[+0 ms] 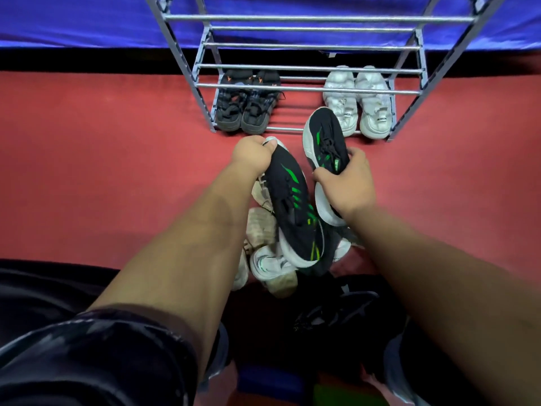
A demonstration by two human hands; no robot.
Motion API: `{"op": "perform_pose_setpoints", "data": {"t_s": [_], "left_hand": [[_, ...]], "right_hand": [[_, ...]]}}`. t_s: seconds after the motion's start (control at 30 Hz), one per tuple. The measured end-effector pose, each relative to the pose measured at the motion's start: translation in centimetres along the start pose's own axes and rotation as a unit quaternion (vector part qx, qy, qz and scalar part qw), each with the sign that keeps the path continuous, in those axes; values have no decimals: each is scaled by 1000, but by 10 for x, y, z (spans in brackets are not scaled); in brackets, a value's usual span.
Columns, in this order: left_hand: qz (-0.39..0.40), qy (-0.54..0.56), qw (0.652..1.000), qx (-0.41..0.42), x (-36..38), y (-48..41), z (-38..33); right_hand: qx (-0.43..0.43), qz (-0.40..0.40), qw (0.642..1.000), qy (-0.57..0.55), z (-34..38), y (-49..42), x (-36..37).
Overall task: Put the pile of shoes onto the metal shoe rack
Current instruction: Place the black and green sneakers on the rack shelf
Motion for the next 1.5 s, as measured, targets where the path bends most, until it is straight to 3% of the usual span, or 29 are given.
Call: {"op": "perform_pose_setpoints", "data": {"t_s": [0.17, 0.4, 0.53, 0.63, 0.77, 0.87, 0.97, 1.03, 1.1, 1.13, 1.2, 1.3, 1.4, 1.5], "left_hand": [[8, 117, 992, -46, 29, 3, -9], [6, 118, 992, -32, 31, 16, -5], [15, 241, 964, -109, 23, 20, 8], [78, 299, 945, -107, 21, 29, 11], [150, 405, 897, -91, 28, 42, 27], [86, 440, 880, -155, 30, 43, 68], [22, 400, 884, -242, 33, 45, 119], [17, 308, 910, -276, 36, 43, 140], [71, 99, 950, -286, 34, 44, 142], [89, -15, 959, -270, 29, 46, 136], [69, -140, 956, -248, 18, 50, 123], [66, -167, 952, -249, 20, 62, 118], [150, -148, 949, -235, 48, 77, 118], [168, -119, 940, -271, 64, 81, 129]], "right_hand": [[-13, -43, 999, 15, 9, -4, -16], [-14, -13, 999, 30, 10, -1, 1], [-6, 4, 1000, 16, 21, 5, 26], [-38, 59, 997, 20, 36, 10, 46], [-57, 206, 976, 44, 39, 17, 75], [-78, 202, 972, 92, 24, 13, 76], [-104, 143, 959, 220, 9, 6, 60], [-73, 158, 927, 333, -9, 10, 54], [-55, 207, 872, 440, -27, 22, 58], [-56, 230, 847, 476, -36, 29, 62], [-62, 248, 825, 504, -44, 37, 69], [-50, 247, 833, 492, -41, 34, 71], [-19, 254, 844, 472, -44, 25, 69], [-1, 282, 830, 482, -51, 21, 73]]}}
Point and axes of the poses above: each hand's wrist, its own y-axis away from the middle knuckle, its own x-axis out of the palm, z = x × y, the point moved 8 cm from there along -y, towards the middle knuckle, and after that the axes turned 3 degrees about -y, right-handed, at the moved point
